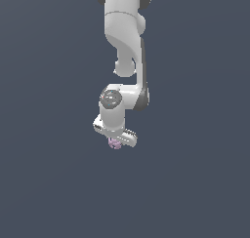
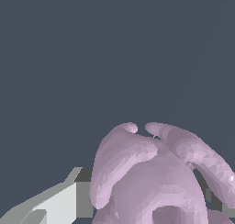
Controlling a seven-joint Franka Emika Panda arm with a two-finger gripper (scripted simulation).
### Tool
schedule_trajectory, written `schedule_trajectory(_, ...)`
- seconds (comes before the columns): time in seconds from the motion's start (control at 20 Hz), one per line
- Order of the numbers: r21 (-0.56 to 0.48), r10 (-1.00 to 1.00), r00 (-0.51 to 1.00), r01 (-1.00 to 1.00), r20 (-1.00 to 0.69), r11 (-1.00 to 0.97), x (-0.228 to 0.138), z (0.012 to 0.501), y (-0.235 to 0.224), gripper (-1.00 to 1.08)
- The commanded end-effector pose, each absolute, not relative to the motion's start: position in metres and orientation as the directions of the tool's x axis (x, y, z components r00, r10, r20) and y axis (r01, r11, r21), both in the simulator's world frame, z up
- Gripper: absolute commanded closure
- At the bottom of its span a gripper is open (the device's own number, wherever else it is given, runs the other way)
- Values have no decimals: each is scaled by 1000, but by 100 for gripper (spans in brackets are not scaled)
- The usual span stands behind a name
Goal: Pick up the object and move it to a goal position.
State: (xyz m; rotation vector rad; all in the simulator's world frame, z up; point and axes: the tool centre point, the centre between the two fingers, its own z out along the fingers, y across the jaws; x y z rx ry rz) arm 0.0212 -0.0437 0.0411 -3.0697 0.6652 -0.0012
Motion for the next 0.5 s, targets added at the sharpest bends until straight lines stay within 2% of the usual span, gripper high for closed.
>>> schedule_trajectory(0.0,-1,-415,910,-415,1,-910,24,41,-47,108)
schedule_trajectory(0.45,0,-415,910,-415,0,-910,47,42,-68,108)
